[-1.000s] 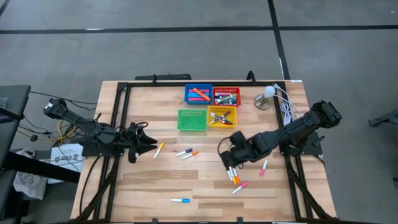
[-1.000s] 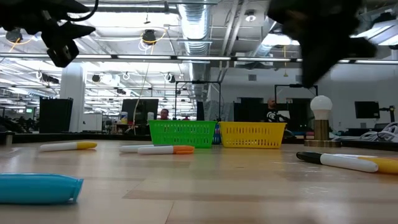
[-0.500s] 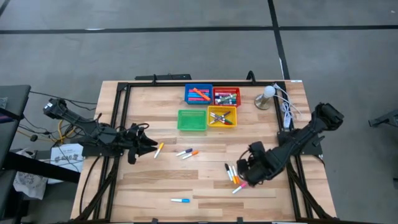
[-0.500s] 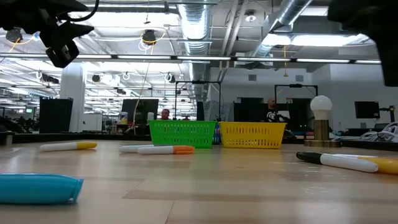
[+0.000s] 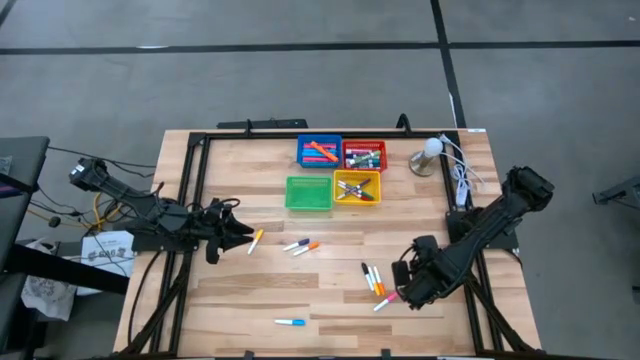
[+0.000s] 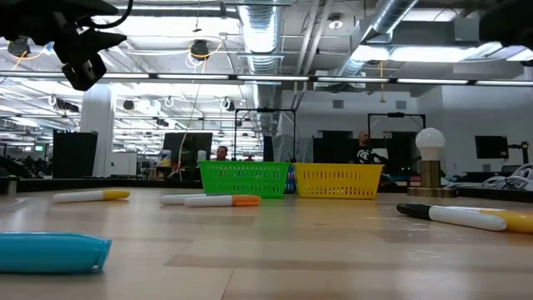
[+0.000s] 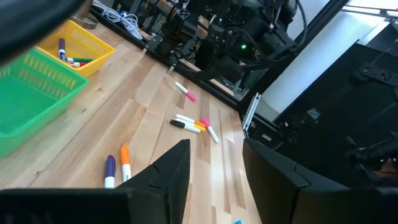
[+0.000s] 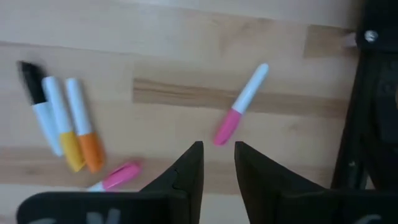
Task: Pick & Place Markers
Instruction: Put the pink mini marker into the green bin
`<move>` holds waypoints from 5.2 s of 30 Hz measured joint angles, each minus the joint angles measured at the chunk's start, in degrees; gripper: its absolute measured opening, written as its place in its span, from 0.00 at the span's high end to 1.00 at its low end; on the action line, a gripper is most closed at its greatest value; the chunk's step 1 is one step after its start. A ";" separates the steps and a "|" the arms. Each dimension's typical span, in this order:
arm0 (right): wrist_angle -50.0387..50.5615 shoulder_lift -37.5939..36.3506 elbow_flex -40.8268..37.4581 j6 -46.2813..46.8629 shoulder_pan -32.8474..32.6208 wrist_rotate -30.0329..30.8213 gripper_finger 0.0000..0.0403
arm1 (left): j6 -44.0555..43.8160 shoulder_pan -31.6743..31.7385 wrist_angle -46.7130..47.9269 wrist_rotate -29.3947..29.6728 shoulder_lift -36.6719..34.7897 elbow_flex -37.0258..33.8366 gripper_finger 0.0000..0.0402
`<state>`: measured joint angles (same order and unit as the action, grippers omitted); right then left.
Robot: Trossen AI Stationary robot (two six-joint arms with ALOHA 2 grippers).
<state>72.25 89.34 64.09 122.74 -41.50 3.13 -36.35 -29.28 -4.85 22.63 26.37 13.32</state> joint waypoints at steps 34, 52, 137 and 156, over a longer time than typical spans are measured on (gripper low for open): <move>-18.93 0.00 -19.15 1.41 0.98 -5.97 0.73 | -0.60 0.00 -0.77 0.00 0.00 0.00 0.63; -26.49 -0.20 -23.01 1.26 0.66 -5.94 0.80 | -1.28 0.00 -1.30 0.02 2.88 0.00 0.63; -94.20 0.02 -5.24 -73.68 30.66 13.35 0.90 | -10.93 16.57 -46.70 -2.63 23.24 0.04 0.63; -93.78 0.00 -5.26 -76.26 35.26 4.09 0.91 | -14.34 29.27 -50.29 -27.16 45.62 14.51 0.63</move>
<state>-21.53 89.34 58.83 46.48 -6.24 7.22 -50.69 -0.01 -55.15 -4.52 71.99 27.83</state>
